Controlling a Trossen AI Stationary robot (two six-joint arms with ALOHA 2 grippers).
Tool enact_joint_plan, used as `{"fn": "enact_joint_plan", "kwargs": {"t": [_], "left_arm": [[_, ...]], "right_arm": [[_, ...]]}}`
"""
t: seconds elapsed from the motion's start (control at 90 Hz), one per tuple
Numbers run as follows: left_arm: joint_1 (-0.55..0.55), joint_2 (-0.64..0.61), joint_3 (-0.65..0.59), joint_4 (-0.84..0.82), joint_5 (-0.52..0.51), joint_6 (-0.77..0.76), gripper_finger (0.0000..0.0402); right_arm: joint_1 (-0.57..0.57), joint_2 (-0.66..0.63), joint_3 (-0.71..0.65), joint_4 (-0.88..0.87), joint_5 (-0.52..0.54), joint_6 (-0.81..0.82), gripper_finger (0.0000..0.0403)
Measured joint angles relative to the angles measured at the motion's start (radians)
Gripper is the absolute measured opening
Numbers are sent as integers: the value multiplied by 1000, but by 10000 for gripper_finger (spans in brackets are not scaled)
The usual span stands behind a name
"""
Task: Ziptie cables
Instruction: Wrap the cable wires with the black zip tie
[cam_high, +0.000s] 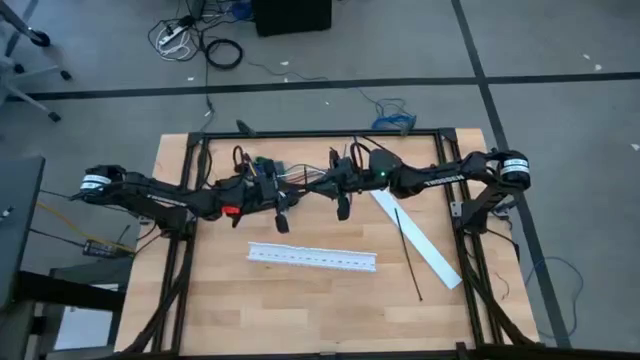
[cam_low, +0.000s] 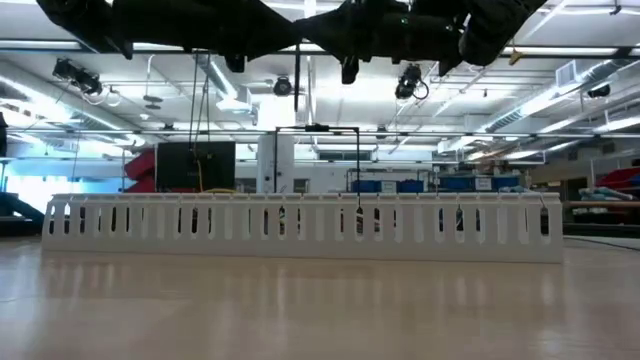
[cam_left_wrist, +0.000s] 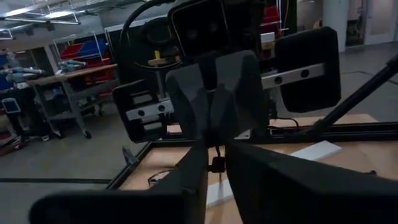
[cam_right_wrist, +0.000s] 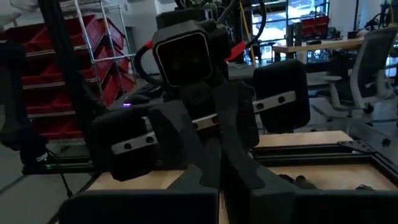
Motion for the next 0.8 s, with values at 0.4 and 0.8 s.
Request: {"fn": "enact_joint_plan", "kwargs": {"t": [0.4,0.8], "left_arm": [[1,0,0,5,13,1,22],[1,59,1,31,16,-3,21]], "right_arm": [[4,0,0,24,-11,0,0],[17,0,0,46,-6,-9,0]]}}
